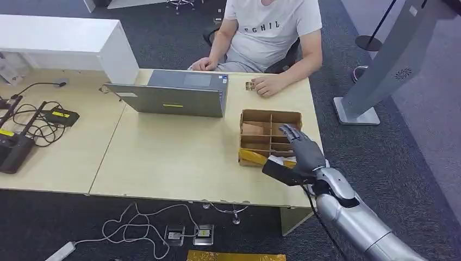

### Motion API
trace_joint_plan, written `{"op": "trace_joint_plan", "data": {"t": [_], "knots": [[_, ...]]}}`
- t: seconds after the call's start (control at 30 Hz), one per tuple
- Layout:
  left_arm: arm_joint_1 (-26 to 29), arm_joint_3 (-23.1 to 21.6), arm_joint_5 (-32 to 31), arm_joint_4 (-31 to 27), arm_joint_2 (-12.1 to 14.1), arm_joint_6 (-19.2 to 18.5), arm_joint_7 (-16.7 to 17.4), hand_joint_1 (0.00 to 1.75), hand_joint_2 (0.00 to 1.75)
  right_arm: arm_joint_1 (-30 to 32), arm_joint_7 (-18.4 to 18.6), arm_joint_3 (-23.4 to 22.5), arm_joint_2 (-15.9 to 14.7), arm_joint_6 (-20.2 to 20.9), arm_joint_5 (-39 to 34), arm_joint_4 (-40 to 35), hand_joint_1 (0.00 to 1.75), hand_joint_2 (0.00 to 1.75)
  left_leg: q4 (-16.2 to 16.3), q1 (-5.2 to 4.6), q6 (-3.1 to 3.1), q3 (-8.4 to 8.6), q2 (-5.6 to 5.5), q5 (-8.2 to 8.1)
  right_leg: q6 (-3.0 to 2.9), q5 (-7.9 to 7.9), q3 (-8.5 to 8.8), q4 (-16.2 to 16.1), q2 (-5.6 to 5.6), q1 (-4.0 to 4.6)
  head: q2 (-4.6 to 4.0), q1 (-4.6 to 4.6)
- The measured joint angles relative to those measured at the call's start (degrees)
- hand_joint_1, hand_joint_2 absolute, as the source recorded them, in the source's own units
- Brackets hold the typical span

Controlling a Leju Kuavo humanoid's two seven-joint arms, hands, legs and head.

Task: Pass the card to the sensor for recognition and then transmit it.

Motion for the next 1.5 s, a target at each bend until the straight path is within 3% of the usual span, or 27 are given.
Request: {"op": "trace_joint_plan", "data": {"t": [0.4, 1.5], "knots": [[0.00, 0.00, 0.17, 0.00, 0.00, 0.11, 0.20, 0.00, 0.00, -0.89, -0.35, 1.40, 0.28, -1.79, 2.56, 3.46, 0.00, 1.75, 0.00, 0.00, 0.00, 0.00, 0.00, 0.00, 0.00, 0.00, 0.00, 0.00, 0.00, 0.00, 0.00, -0.02], [0.01, 0.00, 0.13, 0.00, 0.00, -0.35, -0.04, 0.00, 0.00, -0.87, 1.75, 1.25, 0.22, -1.25, 3.48, 3.87, 0.00, 1.75, 0.00, 0.00, 0.00, 0.03, 0.01, 0.00, 0.00, 0.00, -0.01, 0.00, 0.02, 0.00, 0.00, -0.02]]}}
